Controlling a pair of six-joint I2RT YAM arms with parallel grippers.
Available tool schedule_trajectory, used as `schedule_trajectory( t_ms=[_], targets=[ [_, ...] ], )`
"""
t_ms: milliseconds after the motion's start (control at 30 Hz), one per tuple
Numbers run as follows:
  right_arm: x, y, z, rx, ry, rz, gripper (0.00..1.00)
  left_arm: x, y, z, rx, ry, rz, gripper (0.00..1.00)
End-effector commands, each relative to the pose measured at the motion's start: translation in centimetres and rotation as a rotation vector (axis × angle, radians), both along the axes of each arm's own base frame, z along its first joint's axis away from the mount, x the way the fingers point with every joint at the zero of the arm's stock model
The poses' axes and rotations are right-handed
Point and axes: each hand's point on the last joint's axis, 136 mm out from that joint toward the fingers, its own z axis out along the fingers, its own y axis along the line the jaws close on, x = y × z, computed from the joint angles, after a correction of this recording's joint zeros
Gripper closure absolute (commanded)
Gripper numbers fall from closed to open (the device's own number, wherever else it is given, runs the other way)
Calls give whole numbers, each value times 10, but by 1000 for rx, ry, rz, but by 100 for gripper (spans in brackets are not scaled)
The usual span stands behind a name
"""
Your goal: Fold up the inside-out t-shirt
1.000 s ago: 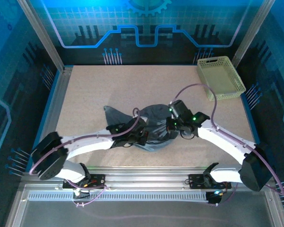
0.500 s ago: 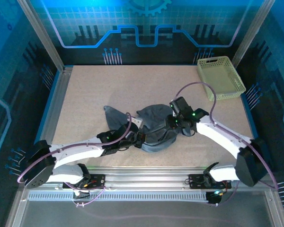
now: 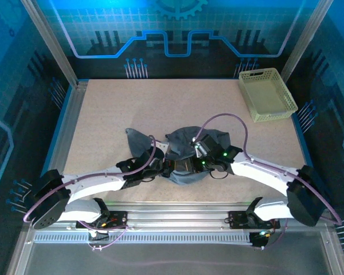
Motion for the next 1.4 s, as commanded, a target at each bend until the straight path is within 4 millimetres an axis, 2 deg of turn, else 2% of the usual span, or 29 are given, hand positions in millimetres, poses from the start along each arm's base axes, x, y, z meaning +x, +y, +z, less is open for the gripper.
schedule_trajectory(
  t_ms=[0,500,600,667,767,967,1067,1167,1233,1367],
  targets=[
    [12,24,12,84,-24,-1,63,-3,0,-2,-19,14,-5,97],
    [21,41,2,86,6,10,62,-8,1,-5,-43,21,-17,92],
    [19,42,-1,75,11,20,69,-8,2,-4,-42,17,-13,92],
    [23,46,8,75,-12,26,73,-8,2,-4,-42,16,-12,91],
    [22,46,11,60,-21,34,86,-8,3,-4,-38,15,-9,91],
    [21,47,21,54,-38,43,99,-7,5,-3,-33,8,-2,88],
    [23,43,30,49,-61,34,100,-7,8,-1,-25,0,7,84],
    [23,42,45,48,-85,39,100,-5,15,0,10,-13,28,70],
    [23,43,60,50,-112,50,100,-2,22,5,42,-36,42,62],
    [24,50,104,88,-192,81,100,1,37,30,60,-129,65,49]
  ],
)
